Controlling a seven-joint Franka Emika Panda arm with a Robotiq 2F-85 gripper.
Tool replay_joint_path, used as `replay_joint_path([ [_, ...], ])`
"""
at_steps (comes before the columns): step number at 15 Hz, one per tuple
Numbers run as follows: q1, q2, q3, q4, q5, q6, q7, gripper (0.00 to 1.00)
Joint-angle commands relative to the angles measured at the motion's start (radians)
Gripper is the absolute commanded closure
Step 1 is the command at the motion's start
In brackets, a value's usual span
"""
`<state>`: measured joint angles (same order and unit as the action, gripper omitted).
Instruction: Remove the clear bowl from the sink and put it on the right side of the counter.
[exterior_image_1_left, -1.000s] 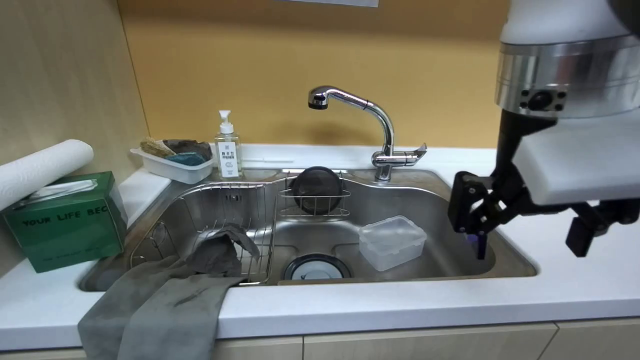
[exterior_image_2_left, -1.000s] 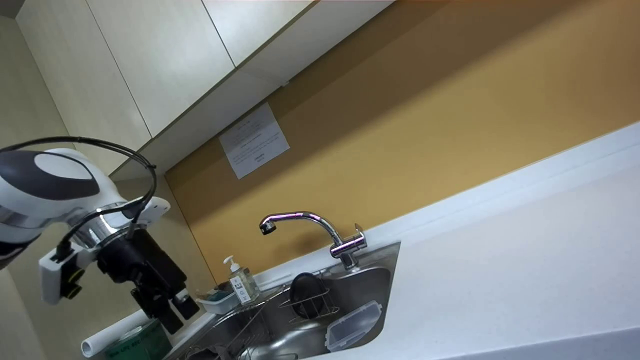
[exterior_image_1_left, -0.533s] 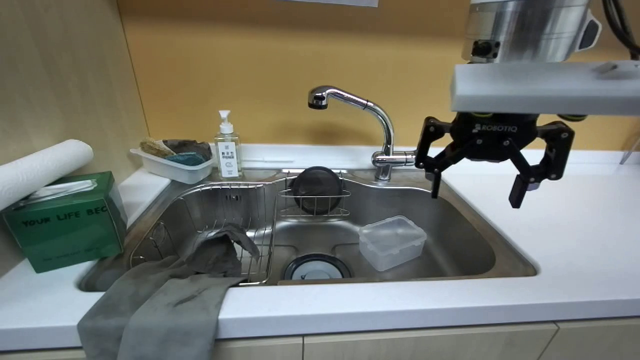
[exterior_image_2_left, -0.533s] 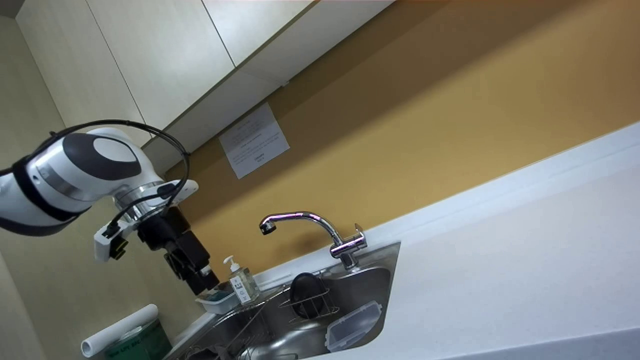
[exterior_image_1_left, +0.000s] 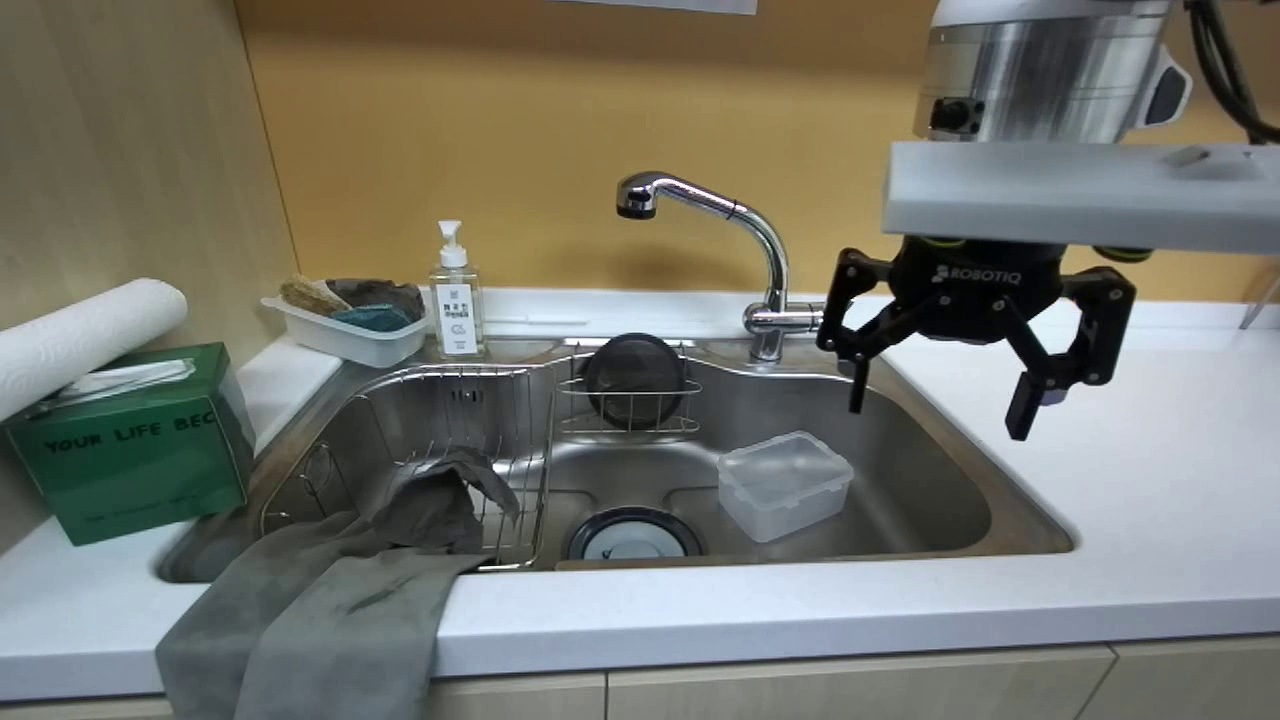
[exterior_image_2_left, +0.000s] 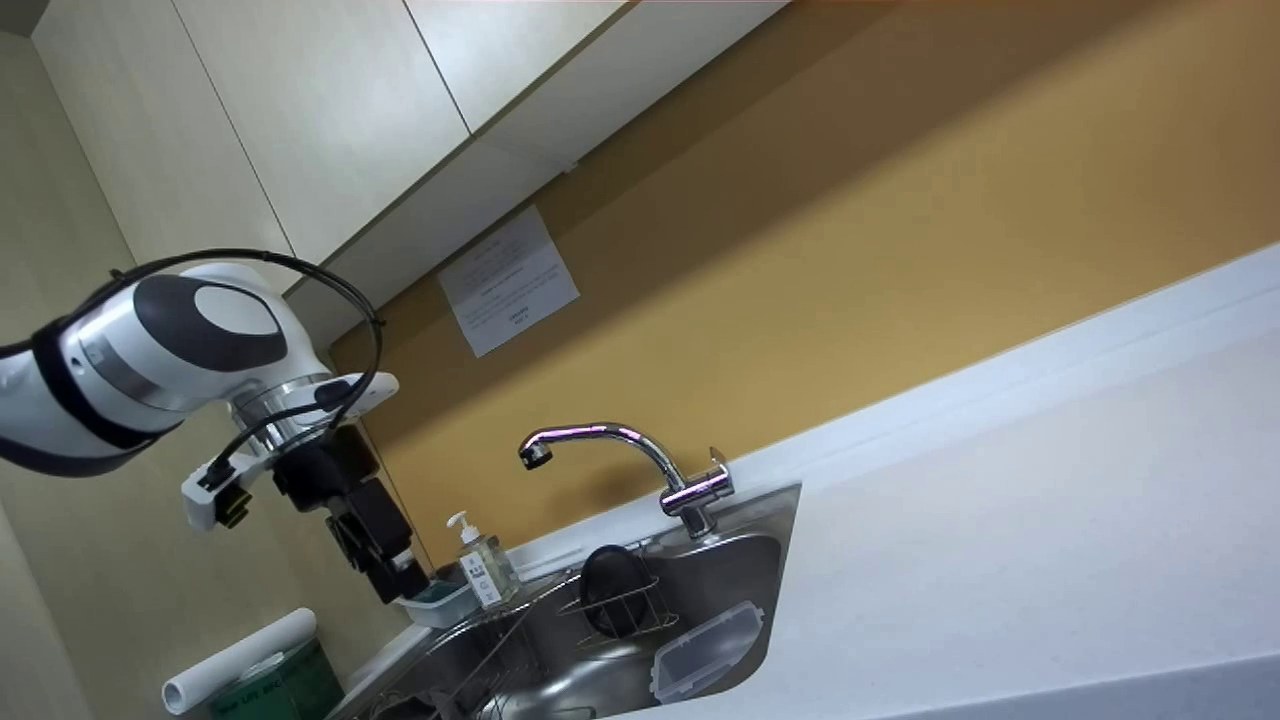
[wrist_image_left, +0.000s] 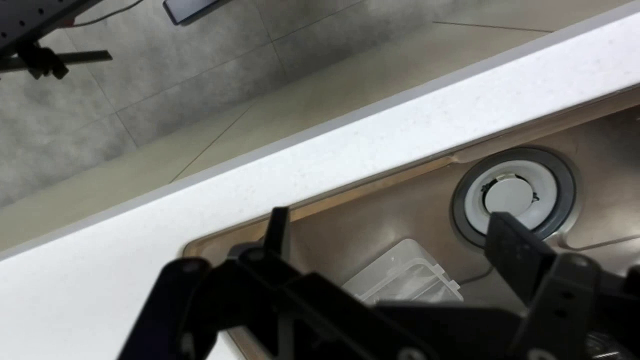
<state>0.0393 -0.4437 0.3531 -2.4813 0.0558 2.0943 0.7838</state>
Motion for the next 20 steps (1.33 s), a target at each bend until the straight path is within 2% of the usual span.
replay_joint_path([
  [1,-0.004,0.120,-0.013,0.069,0.044,0.022,0.147,0.00],
  [6,-0.029,0.339,-0.049,0.188,0.010,0.136,0.348,0.00],
  [12,0.016,0.556,-0.157,0.371,0.028,0.190,0.558,0.00],
  [16,0.051,0.639,-0.233,0.450,0.000,0.192,0.690,0.00],
  [20,0.096,0.701,-0.298,0.475,-0.114,0.223,0.817,0.00],
])
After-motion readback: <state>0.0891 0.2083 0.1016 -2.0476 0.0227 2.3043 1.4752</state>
